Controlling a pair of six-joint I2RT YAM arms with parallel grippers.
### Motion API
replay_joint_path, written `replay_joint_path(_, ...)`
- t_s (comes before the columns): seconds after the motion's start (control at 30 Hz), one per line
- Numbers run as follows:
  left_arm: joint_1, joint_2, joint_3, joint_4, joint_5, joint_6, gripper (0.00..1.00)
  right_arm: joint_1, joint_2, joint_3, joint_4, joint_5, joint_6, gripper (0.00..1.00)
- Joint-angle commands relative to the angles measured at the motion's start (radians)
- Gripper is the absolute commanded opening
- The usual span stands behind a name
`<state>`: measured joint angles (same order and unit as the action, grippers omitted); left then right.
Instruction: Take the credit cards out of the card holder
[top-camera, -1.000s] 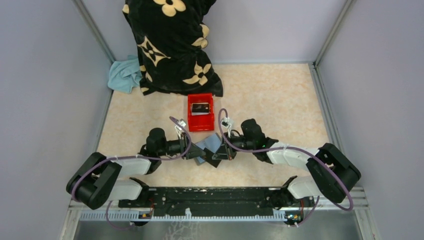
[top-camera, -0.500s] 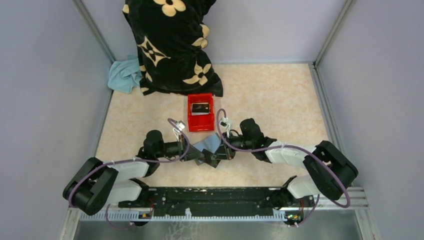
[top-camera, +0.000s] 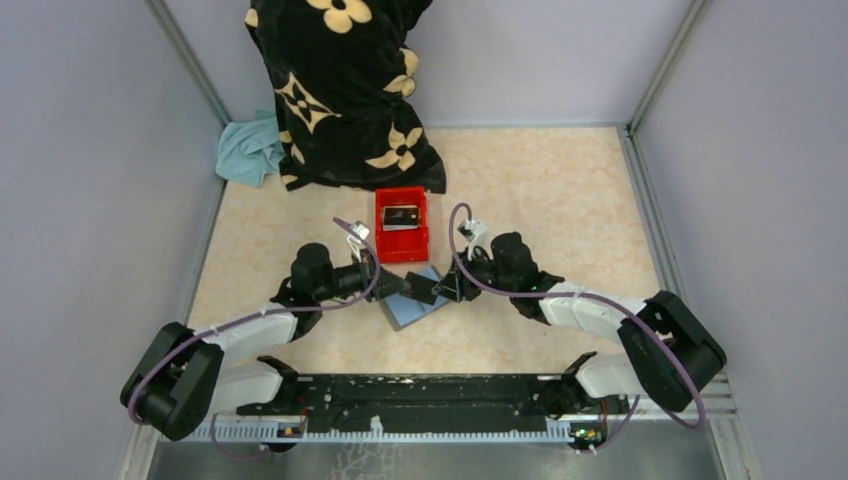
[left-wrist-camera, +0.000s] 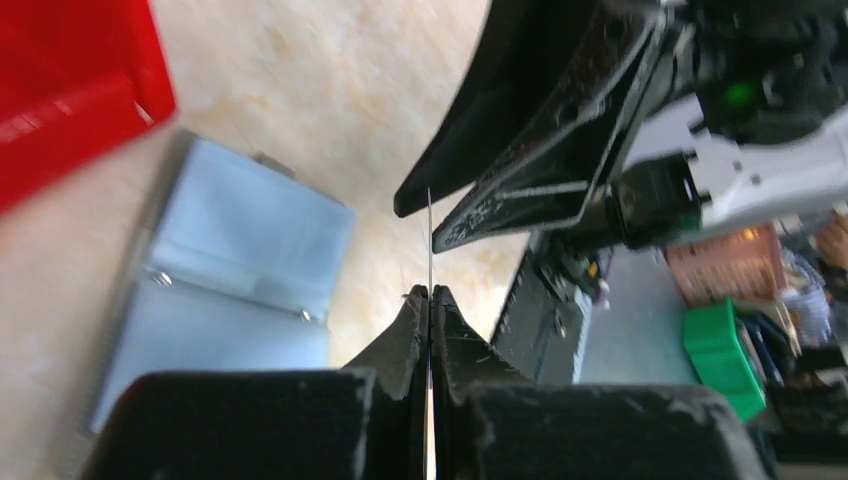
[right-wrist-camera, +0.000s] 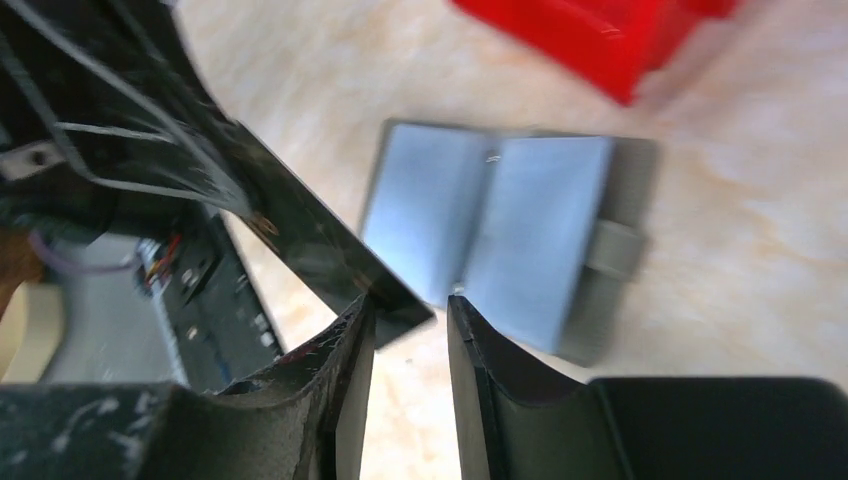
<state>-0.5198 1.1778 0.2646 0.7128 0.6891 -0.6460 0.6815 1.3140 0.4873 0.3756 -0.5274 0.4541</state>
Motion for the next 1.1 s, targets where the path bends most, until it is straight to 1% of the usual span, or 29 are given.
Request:
replay_joint_path(0.0,0.011,-0.007,0.175,-0.248,-0.187,0.106,0.00,-0.032,-0.068,-0.001,-0.068,0.234,-0.016,0.35)
replay_joint_path(0.1,0.044,0.027,0.249,-0.274,-0.240,0.113,0.00,-0.034,-0.077,0.024,-0.126,0.266,-0.038,0.35)
replay_joint_path(0.23,0.121,0.125,0.404,-0.334,-0.212,0.110,0.00,-0.033,-0.074,0.050,-0.173,0.278,-0.071,0.34)
replay_joint_path(0.33,0.160,0.217,0.506,-0.362,-0.207,0.121,0.00,-0.033,-0.062,0.060,-0.183,0.274,-0.078,0.34)
replay_joint_path(0.47,0.202,0.316,0.616,-0.445,-0.267,0.161,0.00,-0.035,-0.052,0.058,-0.177,0.264,-0.076,0.34)
replay_joint_path(0.57,0.205,0.375,0.666,-0.491,-0.314,0.182,0.00,-0.033,-0.051,0.050,-0.173,0.275,-0.069,0.33)
replay_joint_path(0.77,0.206,0.446,0.719,-0.531,-0.364,0.167,0.00,-0.036,-0.024,0.040,-0.164,0.291,-0.071,0.32)
replay_joint_path(0.93,0.205,0.502,0.751,-0.535,-0.355,0.136,0.00,-0.035,0.001,0.043,-0.149,0.281,-0.072,0.32)
replay_joint_path(1.07,0.200,0.534,0.782,-0.542,-0.376,0.124,0.00,-0.035,0.010,0.041,-0.147,0.296,-0.074,0.31)
